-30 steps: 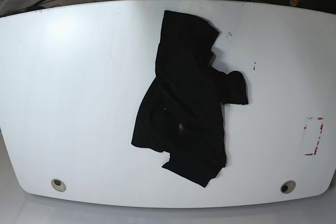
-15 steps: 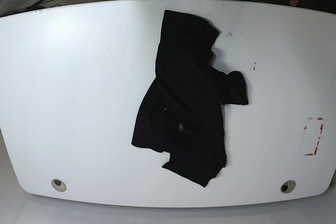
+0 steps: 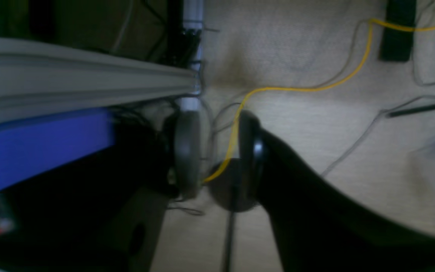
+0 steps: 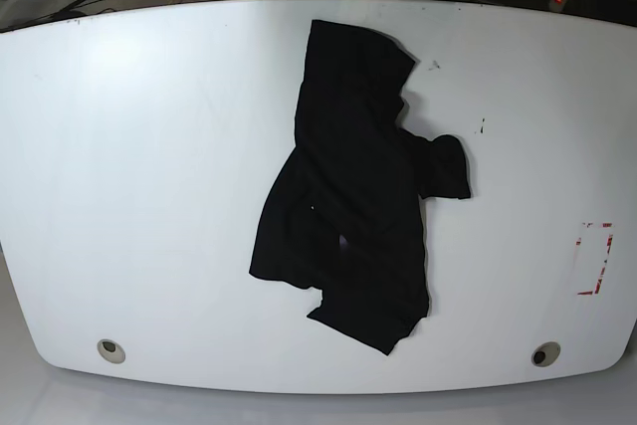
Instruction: Fold the T-shirt properly
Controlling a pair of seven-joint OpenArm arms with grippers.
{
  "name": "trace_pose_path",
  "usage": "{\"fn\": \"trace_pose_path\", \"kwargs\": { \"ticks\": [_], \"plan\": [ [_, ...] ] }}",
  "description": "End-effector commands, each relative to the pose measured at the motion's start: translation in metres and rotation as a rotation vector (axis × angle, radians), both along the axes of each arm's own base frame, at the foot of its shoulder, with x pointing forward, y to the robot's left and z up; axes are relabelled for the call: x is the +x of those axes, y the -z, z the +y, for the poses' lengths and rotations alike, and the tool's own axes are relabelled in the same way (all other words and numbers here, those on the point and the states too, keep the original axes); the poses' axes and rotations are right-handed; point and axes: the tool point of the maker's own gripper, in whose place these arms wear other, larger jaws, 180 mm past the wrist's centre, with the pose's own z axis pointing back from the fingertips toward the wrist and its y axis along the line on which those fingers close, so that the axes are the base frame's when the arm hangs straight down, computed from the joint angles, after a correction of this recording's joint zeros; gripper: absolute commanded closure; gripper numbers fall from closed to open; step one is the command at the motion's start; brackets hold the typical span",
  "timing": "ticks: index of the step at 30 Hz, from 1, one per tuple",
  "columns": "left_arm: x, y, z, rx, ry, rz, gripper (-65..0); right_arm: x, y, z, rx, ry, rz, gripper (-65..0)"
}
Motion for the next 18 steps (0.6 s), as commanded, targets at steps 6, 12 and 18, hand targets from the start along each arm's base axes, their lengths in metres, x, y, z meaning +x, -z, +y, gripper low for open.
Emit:
{"fn": "trace_pose_path", "kwargs": {
  "ticks": [6,12,18],
  "plan": [
    [0.014,-0.059,-0.025,-0.078,0.067,-0.139,-36.7,0.012,-0.057,0.007,0.055,-0.029,-0.077,-18.4],
    [0.024,-0.100,-0.020,-0.052,0.092,-0.214,-36.7,0.011,-0.097,0.012,0.045,-0.076,-0.130,-40.0],
    [0.037,-0.154,-0.004,-0.060,0.043,-0.328,-36.7,0.014,-0.142,0.018,0.032,-0.123,-0.189,-40.9]
  ]
}}
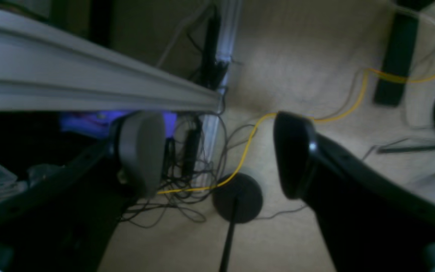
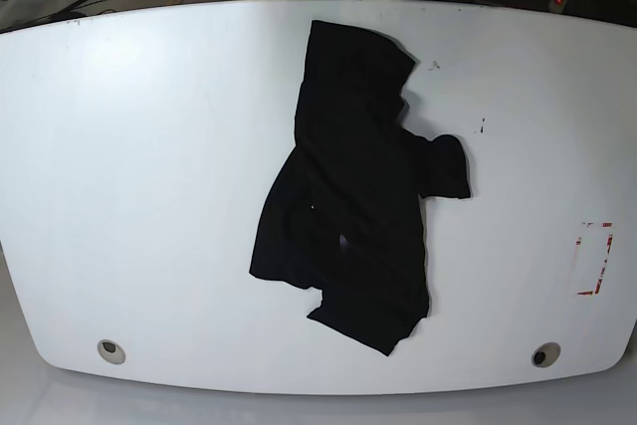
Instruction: Fold the T-shirt properly
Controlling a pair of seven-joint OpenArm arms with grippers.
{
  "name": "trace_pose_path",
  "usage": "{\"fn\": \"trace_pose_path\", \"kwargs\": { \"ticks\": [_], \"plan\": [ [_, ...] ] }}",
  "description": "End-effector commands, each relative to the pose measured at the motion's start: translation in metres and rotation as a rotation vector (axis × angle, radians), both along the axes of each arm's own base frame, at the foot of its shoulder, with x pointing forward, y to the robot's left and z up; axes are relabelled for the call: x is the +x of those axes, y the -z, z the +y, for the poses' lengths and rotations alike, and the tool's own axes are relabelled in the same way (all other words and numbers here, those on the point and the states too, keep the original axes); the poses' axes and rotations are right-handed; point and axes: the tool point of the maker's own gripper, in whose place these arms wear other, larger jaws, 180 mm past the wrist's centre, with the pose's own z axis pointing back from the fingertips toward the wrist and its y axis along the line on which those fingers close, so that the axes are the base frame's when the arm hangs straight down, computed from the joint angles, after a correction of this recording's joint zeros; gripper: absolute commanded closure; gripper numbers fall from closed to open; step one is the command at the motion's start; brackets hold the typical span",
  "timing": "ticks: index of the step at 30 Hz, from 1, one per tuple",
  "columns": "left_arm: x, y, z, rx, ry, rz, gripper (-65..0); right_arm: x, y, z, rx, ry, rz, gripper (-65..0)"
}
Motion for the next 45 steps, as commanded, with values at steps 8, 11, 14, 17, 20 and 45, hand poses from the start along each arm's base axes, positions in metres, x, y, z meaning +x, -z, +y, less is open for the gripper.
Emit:
{"fn": "trace_pose_path", "kwargs": {
  "ticks": [8,11,14,17,20,45],
  "plan": [
    [0.033,-0.080,0.006,-0.010,0.008,-0.180,-36.7,0.048,-0.067,-0.006,0.065,0.003,-0.188,-40.1],
    [0.041,-0.087,0.005,-0.017,0.004,-0.210,-36.7,0.072,-0.080,-0.006,0.103,-0.012,-0.238,-40.1],
    [0.055,-0.092,0.004,-0.018,0.005,-0.258,-36.8,0.092,-0.087,-0.008,0.145,-0.005,-0.283,-40.1],
    [0.070,-0.094,0.002,-0.021,0.003,-0.300,-36.9,0.113,-0.090,-0.009,0.175,-0.009,-0.309,-40.1],
    [0.088,-0.097,0.001,-0.023,0.007,-0.352,-37.1,0.133,-0.096,-0.008,0.224,0.015,-0.343,-40.1],
    [0.189,-0.096,-0.018,0.031,0.264,-0.492,-36.8,0.253,-0.094,0.042,0.315,-0.191,-0.309,-53.1]
  ]
}}
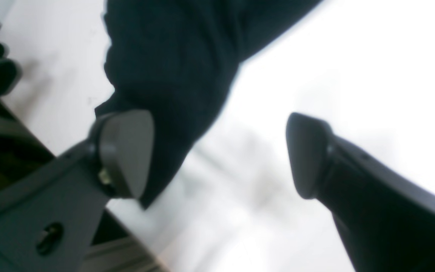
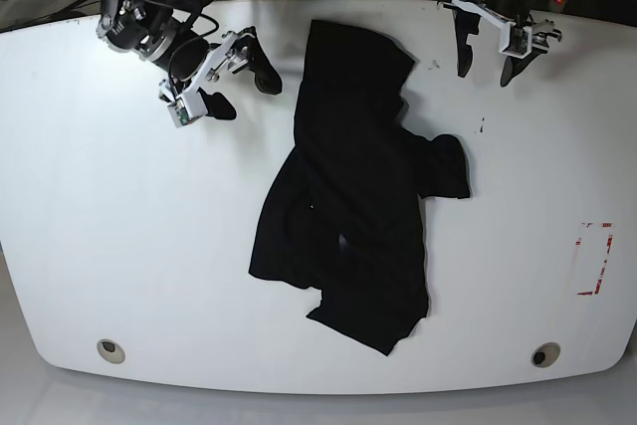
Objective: Fold the T-shirt properly
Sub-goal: 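Reach both grippers to the black T-shirt and grasp its shoulder edges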
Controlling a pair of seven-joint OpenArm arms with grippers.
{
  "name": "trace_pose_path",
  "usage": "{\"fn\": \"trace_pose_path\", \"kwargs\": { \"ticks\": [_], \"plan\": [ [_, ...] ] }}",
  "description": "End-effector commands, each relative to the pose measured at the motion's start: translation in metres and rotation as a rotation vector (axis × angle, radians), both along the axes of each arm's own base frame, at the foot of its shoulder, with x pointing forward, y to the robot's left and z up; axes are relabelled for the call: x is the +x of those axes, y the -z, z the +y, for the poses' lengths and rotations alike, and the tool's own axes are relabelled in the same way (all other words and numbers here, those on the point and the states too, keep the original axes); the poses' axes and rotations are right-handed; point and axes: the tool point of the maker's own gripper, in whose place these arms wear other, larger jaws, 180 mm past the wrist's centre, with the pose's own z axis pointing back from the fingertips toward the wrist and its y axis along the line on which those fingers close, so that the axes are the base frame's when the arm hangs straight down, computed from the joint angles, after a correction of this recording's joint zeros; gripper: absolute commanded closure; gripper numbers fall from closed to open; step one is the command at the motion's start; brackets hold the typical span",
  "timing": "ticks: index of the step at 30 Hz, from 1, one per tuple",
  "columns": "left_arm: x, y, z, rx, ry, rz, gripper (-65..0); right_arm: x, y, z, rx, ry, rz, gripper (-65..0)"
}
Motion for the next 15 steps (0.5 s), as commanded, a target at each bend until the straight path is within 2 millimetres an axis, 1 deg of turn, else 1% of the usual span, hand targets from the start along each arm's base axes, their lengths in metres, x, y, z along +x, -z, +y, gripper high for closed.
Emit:
{"fn": "trace_pose_path", "kwargs": {
  "ticks": [1,4,5,7,9,12,15],
  "plan": [
    [0.006,-0.011,-0.001,0.005,0.008,-0.045,-36.8,0.013,0.002,-0.003,0.021,0.017,0.000,-53.1],
    [0.008,-0.012,0.001,0.010,0.006,-0.051,-36.8,0.027,0.012,0.005,0.049,0.007,0.025,-53.1],
    [0.009,-0.012,0.001,0.012,0.006,-0.053,-36.8,0.031,0.021,0.009,0.061,0.000,0.049,-53.1],
    [0.009,-0.013,0.002,0.013,0.007,-0.055,-36.8,0.035,0.030,0.016,0.074,-0.016,0.075,-53.1],
    [0.011,-0.014,0.001,0.013,0.006,-0.061,-36.8,0.040,0.042,0.028,0.088,-0.044,0.110,-53.1],
    [0.012,-0.014,0.001,0.011,0.005,-0.064,-36.8,0.044,0.058,0.040,0.071,-0.076,0.144,-53.1],
    [0.012,-0.014,0.001,0.011,0.004,-0.064,-36.8,0.047,0.068,0.059,0.057,-0.110,0.157,-53.1]
  ]
}}
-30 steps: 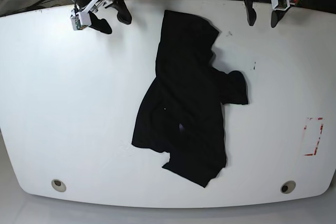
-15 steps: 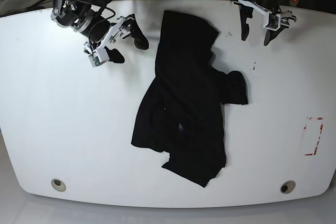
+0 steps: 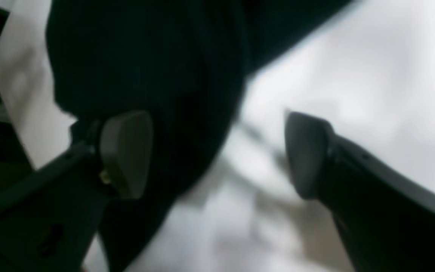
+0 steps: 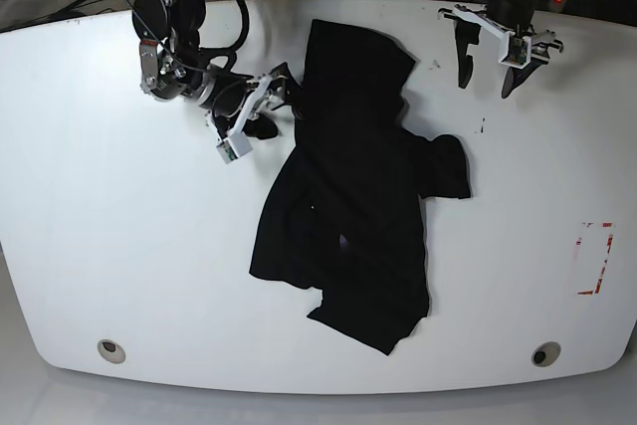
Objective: Fold the T-shirt properly
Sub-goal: 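Reach both grippers to the black T-shirt and grasp its shoulder edges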
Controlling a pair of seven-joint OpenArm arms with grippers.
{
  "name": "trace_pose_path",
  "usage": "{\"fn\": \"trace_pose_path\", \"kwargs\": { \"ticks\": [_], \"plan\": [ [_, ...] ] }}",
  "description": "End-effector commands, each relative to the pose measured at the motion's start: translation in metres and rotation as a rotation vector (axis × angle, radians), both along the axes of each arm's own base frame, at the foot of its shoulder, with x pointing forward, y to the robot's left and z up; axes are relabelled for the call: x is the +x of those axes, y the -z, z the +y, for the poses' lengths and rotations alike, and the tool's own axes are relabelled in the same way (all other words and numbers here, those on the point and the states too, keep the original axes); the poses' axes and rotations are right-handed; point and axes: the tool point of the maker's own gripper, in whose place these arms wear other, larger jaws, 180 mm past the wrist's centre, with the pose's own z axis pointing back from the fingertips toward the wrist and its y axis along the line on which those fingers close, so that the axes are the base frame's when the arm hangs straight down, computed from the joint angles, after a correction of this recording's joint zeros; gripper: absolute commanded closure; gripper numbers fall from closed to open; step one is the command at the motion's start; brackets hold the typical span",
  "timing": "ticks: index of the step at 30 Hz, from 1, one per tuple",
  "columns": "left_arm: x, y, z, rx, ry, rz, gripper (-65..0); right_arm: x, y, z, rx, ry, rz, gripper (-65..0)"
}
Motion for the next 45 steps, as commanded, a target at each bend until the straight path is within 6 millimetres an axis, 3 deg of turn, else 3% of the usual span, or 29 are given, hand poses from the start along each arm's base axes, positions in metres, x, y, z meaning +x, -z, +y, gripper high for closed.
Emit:
{"fn": "trace_pose_path", "kwargs": {
  "ticks": [1,3,5,8,12,14,18,23,30,37,40,45],
  "plan": [
    [0.002,-0.009,0.000,-0.005,-0.001,-0.034,-36.8,0.002,0.009,0.015,-0.012,-0.023,0.016,-53.1],
    [0.002,-0.008,0.000,-0.004,0.000,-0.032,-36.8,0.004,0.016,0.023,-0.023,-0.025,0.028,-52.5],
    [0.001,-0.008,-0.001,-0.005,0.001,-0.031,-36.8,0.007,0.021,0.032,-0.035,-0.029,0.032,-46.3],
    [0.002,-0.008,0.000,-0.003,-0.001,-0.033,-36.8,0.008,0.022,0.038,-0.050,-0.036,0.021,-30.9],
    [0.003,-0.009,0.002,-0.001,-0.005,-0.036,-36.7,0.019,-0.004,0.038,-0.071,-0.041,-0.065,-6.7],
    [0.003,-0.009,0.001,-0.001,-0.004,-0.036,-36.7,0.021,-0.017,0.035,-0.101,-0.057,-0.095,-1.0],
    [0.010,-0.013,0.000,-0.004,-0.001,-0.056,-36.7,0.023,-0.039,0.027,-0.174,-0.090,-0.139,0.0],
    [0.019,-0.003,0.001,0.011,-0.007,0.004,-36.7,0.025,-0.074,0.008,-0.270,-0.115,-0.252,0.0],
    [0.045,0.001,0.003,0.033,-0.021,0.064,-36.7,0.038,-0.130,-0.010,-0.359,-0.130,-0.456,0.0],
    [0.081,-0.010,-0.004,-0.008,-0.064,0.035,-36.8,0.060,-0.153,-0.034,-0.452,-0.134,-0.536,0.0],
    [0.095,-0.004,-0.007,-0.022,-0.067,0.061,-36.8,0.062,-0.156,-0.034,-0.447,-0.135,-0.546,0.0],
    [0.109,0.023,-0.025,-0.074,-0.052,0.126,-36.8,0.058,-0.156,-0.031,-0.417,-0.143,-0.539,0.0]
  ]
}}
